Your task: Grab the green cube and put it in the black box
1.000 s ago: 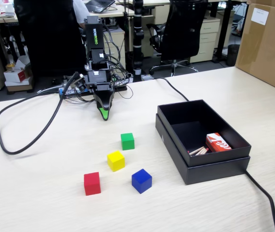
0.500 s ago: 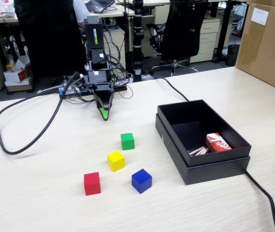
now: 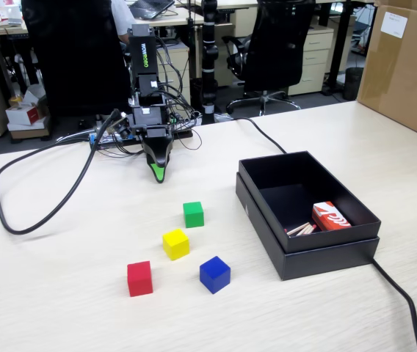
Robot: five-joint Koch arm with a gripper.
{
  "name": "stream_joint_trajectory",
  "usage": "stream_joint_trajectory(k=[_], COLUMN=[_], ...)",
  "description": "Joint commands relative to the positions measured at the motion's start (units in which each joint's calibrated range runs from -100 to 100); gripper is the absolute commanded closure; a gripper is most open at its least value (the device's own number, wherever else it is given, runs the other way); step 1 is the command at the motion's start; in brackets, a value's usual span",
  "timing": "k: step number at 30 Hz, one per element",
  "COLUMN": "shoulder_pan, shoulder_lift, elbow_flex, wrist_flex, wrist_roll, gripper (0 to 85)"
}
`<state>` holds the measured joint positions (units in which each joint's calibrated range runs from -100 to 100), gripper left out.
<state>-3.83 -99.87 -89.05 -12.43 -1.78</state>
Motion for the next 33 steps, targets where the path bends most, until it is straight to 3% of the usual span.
stream_joint_trajectory(k=[1,25,33], shoulder_pan=[0.0,0.0,0.8], shoulder_lift=[-0.1,-0.1,0.0], elbow_flex=[-2.8,-2.6,-2.3], wrist_flex=[-2.0,-2.0,-2.0], wrist_roll=[-0.3,-0.3,0.9], gripper=[35.2,35.4,36.0])
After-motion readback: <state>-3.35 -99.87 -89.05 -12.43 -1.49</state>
